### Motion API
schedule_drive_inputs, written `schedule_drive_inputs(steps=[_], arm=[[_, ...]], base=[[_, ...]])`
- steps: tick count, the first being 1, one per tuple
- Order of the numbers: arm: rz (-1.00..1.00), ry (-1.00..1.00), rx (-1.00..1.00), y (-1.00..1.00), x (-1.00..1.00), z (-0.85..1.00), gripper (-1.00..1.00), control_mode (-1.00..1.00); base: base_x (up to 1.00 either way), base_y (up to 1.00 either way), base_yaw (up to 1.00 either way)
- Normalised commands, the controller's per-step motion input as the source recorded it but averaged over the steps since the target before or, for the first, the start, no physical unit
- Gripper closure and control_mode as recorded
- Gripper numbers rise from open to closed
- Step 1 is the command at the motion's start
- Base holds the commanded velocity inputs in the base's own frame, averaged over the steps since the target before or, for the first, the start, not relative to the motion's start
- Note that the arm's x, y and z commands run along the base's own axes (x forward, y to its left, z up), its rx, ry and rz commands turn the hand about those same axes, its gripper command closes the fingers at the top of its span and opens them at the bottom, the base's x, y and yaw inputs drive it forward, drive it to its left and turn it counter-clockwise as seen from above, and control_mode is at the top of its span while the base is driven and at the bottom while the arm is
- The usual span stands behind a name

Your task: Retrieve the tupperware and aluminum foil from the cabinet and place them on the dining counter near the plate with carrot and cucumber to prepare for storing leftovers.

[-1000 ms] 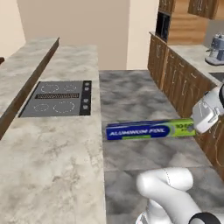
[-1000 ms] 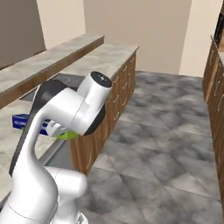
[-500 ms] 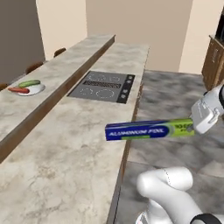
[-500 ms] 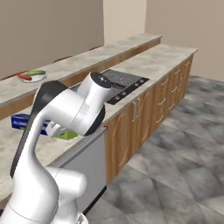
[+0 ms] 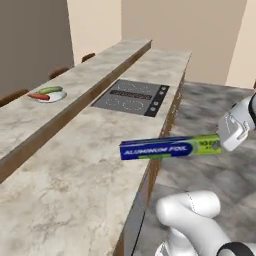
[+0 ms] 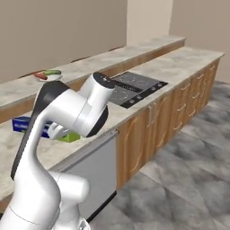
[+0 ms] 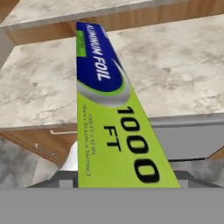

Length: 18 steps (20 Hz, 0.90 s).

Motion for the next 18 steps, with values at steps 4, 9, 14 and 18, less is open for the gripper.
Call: schedule_drive_inputs(steps=[4, 9, 14, 18], arm=[[0.0, 0.0, 0.0, 0.0, 0.0, 0.0, 1.0, 1.0], [0.0, 0.0, 0.0, 0.0, 0.0, 0.0, 1.0, 1.0], [0.0, 0.0, 0.0, 0.0, 0.0, 0.0, 1.0, 1.0], [0.0, 0.0, 0.0, 0.0, 0.0, 0.0, 1.0, 1.0]], base=[[-0.75, -0.13, 0.76], [-0.51, 0.23, 0.76], [0.0, 1.0, 0.57], [0.0, 1.0, 0.44]])
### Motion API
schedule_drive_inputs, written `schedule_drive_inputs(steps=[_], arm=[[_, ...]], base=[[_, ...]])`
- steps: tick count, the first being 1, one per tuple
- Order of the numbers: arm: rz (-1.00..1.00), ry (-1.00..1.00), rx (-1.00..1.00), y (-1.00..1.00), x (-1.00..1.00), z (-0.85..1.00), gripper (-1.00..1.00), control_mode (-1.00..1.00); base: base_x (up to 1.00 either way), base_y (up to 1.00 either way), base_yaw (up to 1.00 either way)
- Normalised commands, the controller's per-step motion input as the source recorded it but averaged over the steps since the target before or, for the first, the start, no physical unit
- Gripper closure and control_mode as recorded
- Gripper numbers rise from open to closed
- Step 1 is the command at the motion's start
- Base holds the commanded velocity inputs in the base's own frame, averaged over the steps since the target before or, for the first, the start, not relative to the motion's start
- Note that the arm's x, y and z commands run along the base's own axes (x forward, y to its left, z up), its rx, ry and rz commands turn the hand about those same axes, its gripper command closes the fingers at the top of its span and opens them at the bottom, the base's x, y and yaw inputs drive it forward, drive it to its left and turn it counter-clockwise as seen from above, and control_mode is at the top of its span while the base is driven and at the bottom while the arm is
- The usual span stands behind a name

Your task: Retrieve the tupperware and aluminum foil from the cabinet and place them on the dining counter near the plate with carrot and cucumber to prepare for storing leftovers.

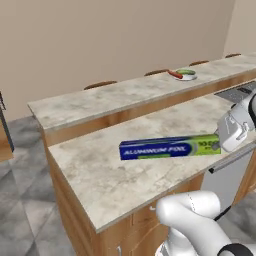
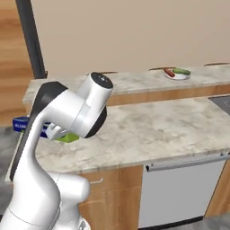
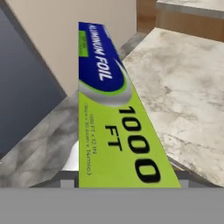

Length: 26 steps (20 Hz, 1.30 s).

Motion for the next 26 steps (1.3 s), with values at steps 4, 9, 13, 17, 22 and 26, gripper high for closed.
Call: schedule_drive_inputs(steps=[4, 9, 13, 17, 22, 26], arm=[[0.0, 0.0, 0.0, 0.0, 0.0, 0.0, 1.0, 1.0], [0.0, 0.0, 0.0, 0.0, 0.0, 0.0, 1.0, 1.0], [0.0, 0.0, 0.0, 0.0, 0.0, 0.0, 1.0, 1.0], [0.0, 0.0, 0.0, 0.0, 0.0, 0.0, 1.0, 1.0], [0.0, 0.0, 0.0, 0.0, 0.0, 0.0, 1.0, 1.0], [0.0, 0.0, 0.0, 0.0, 0.0, 0.0, 1.0, 1.0]], base=[[-0.21, 1.0, 0.44], [-0.32, 0.93, 0.64], [-0.27, 0.76, 0.76], [-0.73, 0.74, 0.67], [-1.0, 0.8, 0.51], [-0.86, 0.98, 0.37]])
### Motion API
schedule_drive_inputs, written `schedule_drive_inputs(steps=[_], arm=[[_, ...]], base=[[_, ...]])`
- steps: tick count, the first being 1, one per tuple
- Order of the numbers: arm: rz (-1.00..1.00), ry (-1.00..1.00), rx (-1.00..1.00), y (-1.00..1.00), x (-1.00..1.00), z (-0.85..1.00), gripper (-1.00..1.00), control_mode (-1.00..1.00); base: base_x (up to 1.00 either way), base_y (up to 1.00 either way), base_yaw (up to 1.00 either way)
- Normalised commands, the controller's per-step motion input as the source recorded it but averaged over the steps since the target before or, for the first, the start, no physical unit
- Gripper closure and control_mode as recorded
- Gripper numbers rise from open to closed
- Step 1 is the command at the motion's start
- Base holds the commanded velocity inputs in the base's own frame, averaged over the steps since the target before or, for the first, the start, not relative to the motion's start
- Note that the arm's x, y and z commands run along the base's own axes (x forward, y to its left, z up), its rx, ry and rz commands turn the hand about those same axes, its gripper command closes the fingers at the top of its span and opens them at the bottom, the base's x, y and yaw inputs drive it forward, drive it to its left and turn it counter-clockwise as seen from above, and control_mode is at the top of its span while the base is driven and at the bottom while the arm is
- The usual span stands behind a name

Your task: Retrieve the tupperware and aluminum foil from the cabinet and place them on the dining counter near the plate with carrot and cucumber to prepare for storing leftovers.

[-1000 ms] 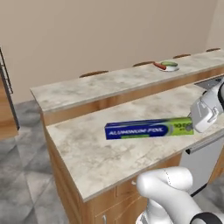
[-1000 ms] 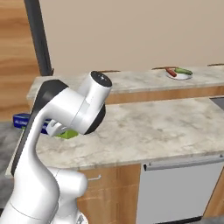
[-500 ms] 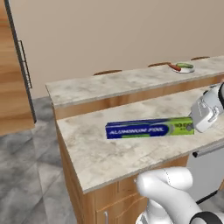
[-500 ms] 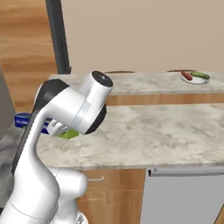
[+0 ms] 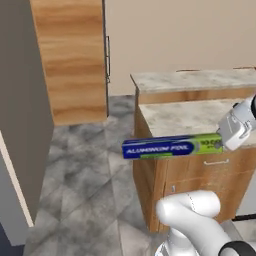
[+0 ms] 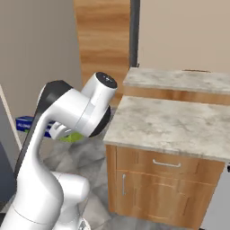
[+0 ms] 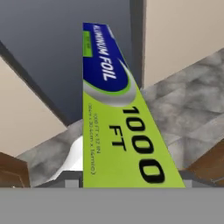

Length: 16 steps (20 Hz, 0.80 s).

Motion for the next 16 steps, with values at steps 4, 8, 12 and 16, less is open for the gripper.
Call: schedule_drive_inputs(steps=[4, 8, 12, 16], arm=[[0.0, 0.0, 0.0, 0.0, 0.0, 0.0, 1.0, 1.0], [0.0, 0.0, 0.0, 0.0, 0.0, 0.0, 1.0, 1.0], [0.0, 0.0, 0.0, 0.0, 0.0, 0.0, 1.0, 1.0], [0.0, 0.0, 0.0, 0.0, 0.0, 0.0, 1.0, 1.0]], base=[[0.3, 1.0, 0.14], [0.99, 1.0, 0.0], [1.0, 0.89, -0.08], [1.0, 0.05, -0.25]])
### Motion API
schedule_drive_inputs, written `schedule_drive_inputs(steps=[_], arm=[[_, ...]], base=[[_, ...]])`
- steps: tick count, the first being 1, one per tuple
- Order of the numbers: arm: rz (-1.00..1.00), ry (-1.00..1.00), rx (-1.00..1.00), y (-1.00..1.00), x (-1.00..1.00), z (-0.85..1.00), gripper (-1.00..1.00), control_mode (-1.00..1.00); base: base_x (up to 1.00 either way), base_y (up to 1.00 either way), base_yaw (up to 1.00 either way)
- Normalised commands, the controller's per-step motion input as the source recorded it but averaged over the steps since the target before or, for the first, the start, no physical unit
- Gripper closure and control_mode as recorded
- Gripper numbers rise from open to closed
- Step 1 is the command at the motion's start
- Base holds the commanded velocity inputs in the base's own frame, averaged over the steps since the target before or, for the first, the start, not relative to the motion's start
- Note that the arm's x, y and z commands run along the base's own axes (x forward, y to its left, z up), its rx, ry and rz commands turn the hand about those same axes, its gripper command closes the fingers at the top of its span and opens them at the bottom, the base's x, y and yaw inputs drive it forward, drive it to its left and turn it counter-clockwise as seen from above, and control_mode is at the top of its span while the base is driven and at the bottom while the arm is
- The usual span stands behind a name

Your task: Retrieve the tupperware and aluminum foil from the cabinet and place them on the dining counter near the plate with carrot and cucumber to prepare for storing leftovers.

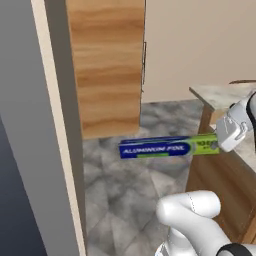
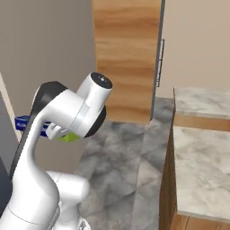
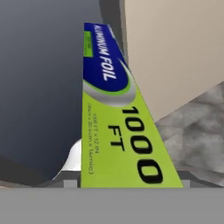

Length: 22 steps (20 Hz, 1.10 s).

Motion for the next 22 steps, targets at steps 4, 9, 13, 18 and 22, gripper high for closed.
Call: schedule_drive_inputs(steps=[4, 9, 13, 18, 22], arm=[[0.0, 0.0, 0.0, 0.0, 0.0, 0.0, 1.0, 1.0], [0.0, 0.0, 0.0, 0.0, 0.0, 0.0, 1.0, 1.0], [0.0, 0.0, 0.0, 0.0, 0.0, 0.0, 1.0, 1.0], [0.0, 0.0, 0.0, 0.0, 0.0, 0.0, 1.0, 1.0], [0.0, 0.0, 0.0, 0.0, 0.0, 0.0, 1.0, 1.0]], base=[[1.0, -0.29, -0.29], [1.0, -0.06, -0.28], [1.0, 0.04, -0.27], [1.0, 0.03, -0.36], [1.0, 0.14, -0.41]])
